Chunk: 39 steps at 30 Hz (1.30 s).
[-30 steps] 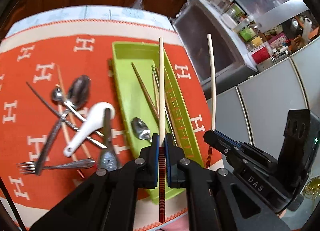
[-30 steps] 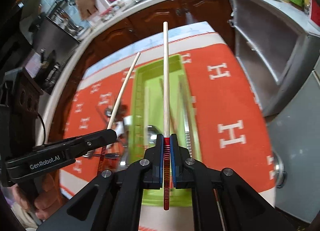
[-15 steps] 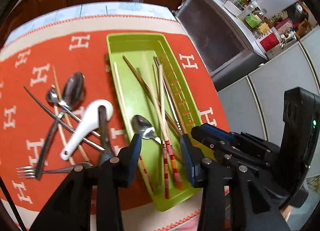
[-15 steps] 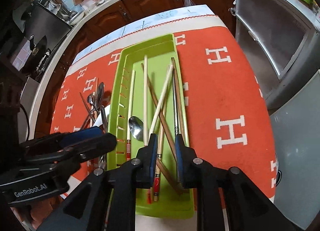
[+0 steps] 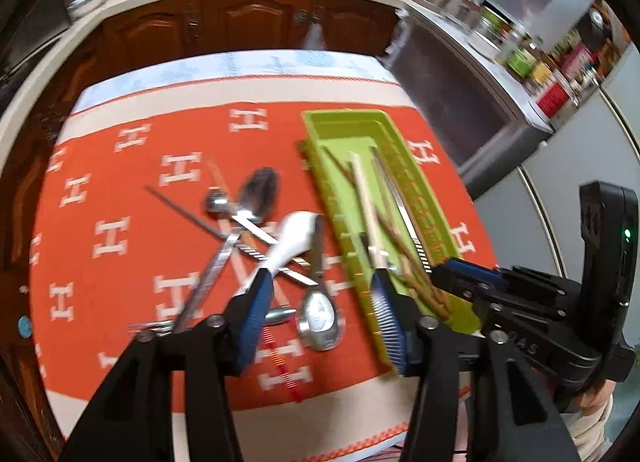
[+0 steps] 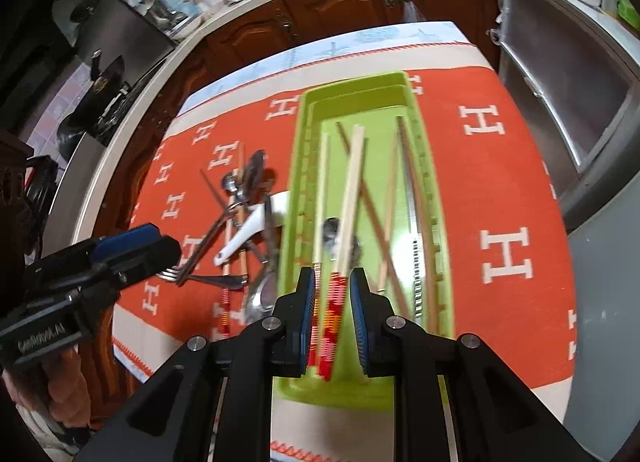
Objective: Organize utensils
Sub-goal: 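Move both tools back from the tray to the utensil pile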
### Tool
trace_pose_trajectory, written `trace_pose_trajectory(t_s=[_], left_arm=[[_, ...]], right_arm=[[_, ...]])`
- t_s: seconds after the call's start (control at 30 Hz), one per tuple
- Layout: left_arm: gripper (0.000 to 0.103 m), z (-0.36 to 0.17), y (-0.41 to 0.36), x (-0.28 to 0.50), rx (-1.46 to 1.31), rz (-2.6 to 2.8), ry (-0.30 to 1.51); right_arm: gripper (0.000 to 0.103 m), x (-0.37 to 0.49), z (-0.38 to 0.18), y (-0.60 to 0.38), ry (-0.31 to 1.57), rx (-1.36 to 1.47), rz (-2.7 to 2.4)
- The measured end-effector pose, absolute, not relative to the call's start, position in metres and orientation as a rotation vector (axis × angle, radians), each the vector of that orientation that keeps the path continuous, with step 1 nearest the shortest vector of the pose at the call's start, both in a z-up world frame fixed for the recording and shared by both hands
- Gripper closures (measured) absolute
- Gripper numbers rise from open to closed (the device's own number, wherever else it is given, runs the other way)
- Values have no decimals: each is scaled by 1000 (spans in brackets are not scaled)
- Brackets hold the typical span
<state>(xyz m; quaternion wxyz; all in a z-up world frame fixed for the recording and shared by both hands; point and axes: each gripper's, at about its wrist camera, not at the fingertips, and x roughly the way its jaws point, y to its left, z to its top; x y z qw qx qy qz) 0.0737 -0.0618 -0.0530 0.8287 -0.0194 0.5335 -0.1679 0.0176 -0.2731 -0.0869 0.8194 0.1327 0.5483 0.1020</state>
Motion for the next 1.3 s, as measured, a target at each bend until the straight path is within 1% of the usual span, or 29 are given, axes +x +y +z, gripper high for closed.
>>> trace_pose_trajectory(t_s=[0.3,0.57,0.77,0.97,1.03,1.07,1.1,1.3], left_arm=[[45,-41,15,63,-101,-252,1084],[45,-59,73,54,-147,-177,1103],[45,-85,86,52,-146,-175,1145],[45,-106,68,66,-79,-249,1169],[51,-112,60,75,-66,-272,1178],[58,-118,54,83,-60,-290,1194],[63,-121,51,88,-58,-309,1204],[69,-140,23,129,-34,-431,1263]], right_arm=[[85,10,-67,-213,1165,236,329],[85,13,-69,-154,1192,164,394],[85,23,-78,-128,1212,152,406],[85,40,-94,-126,1231,189,365],[85,45,-100,-131,1240,212,343],[85,48,-102,-134,1244,222,334],[85,49,-104,-136,1247,229,328],[85,55,-113,-150,1255,253,305]])
